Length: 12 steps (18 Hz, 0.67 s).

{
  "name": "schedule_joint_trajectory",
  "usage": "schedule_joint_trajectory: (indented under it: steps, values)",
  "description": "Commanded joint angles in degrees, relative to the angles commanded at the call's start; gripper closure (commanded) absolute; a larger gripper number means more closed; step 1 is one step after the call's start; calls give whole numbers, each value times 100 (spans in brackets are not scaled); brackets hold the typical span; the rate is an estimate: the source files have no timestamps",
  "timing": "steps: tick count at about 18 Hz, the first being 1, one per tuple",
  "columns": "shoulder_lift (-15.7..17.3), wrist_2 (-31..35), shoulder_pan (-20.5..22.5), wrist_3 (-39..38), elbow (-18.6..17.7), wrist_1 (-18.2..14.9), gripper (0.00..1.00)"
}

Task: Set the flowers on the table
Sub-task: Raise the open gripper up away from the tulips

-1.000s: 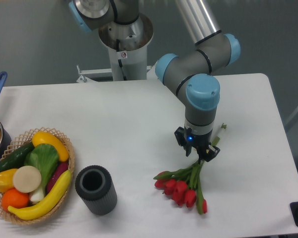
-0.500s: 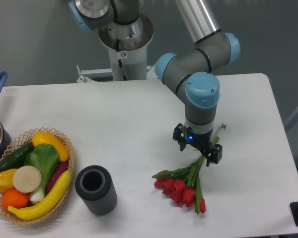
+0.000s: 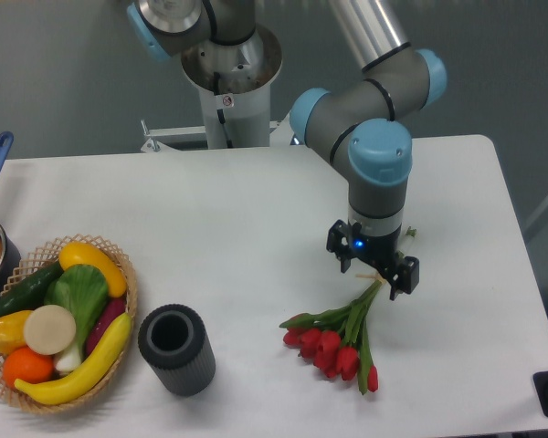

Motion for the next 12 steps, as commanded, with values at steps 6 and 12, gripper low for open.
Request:
schedule_joint_trajectory:
  steps: [6,12]
  values:
    - [36,-9,158,18,-17,-18,0]
    - [27,35,168,18,-9,-62,0]
